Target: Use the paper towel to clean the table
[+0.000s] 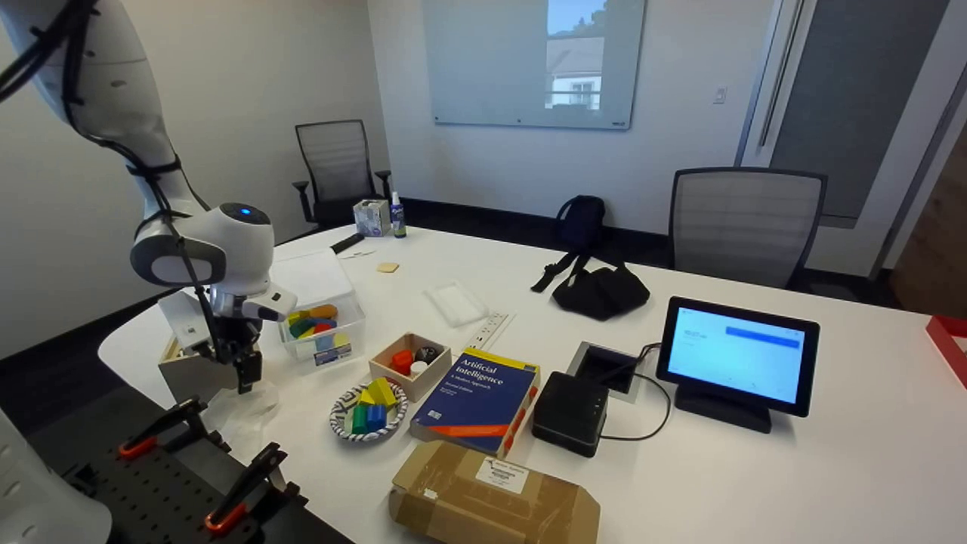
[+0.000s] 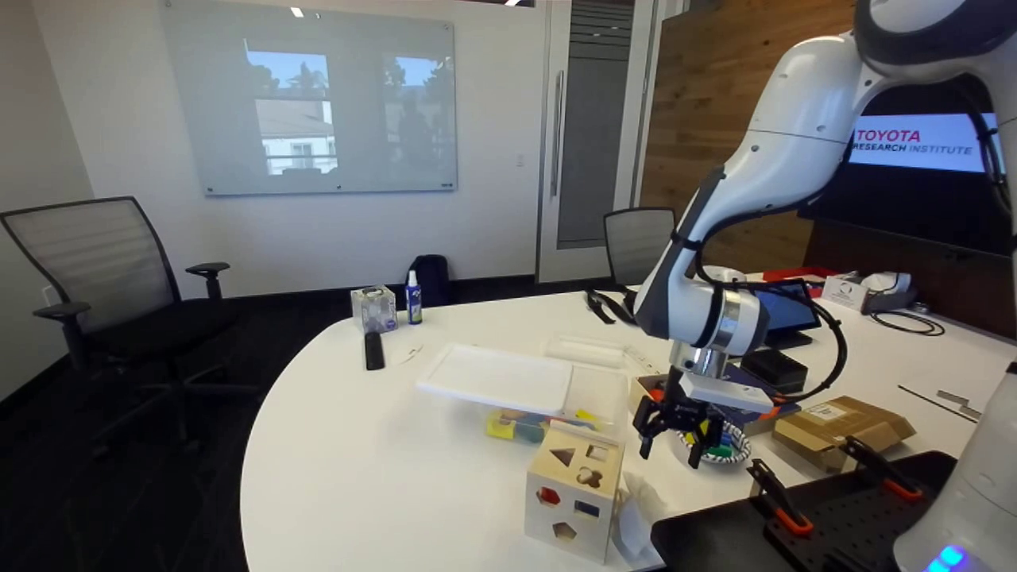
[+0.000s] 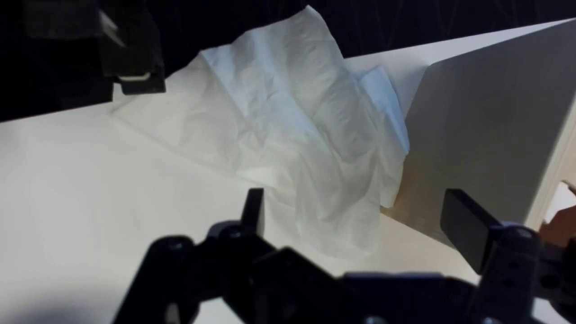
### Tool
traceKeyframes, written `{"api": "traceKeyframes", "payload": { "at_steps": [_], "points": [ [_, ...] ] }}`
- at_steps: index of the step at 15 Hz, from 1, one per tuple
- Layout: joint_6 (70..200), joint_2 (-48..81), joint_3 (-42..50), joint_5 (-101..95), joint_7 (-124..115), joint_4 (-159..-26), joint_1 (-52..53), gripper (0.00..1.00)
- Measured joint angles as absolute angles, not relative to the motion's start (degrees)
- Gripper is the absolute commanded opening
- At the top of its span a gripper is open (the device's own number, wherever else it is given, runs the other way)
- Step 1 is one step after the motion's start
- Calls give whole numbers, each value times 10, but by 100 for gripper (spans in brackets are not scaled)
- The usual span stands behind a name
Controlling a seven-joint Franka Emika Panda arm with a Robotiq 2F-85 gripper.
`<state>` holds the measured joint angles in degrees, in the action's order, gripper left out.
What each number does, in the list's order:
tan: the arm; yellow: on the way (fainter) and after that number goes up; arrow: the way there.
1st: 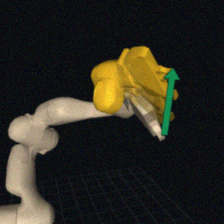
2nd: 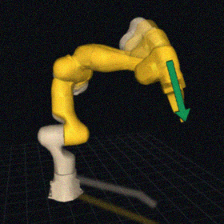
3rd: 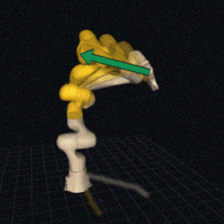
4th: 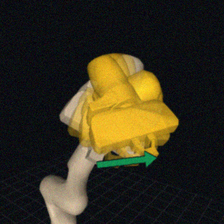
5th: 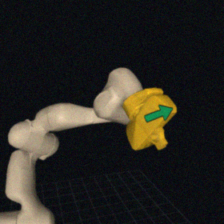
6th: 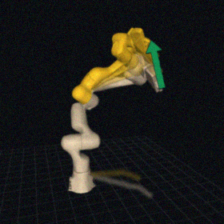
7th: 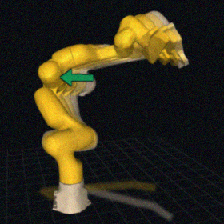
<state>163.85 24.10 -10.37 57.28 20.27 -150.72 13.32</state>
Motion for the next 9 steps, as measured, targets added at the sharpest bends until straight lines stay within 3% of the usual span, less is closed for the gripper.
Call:
{"api": "traceKeyframes", "payload": {
  "at_steps": [9],
  "points": [
    [1656, 407, -104, 573, 242, -1378, 106, 100]
  ]
}}
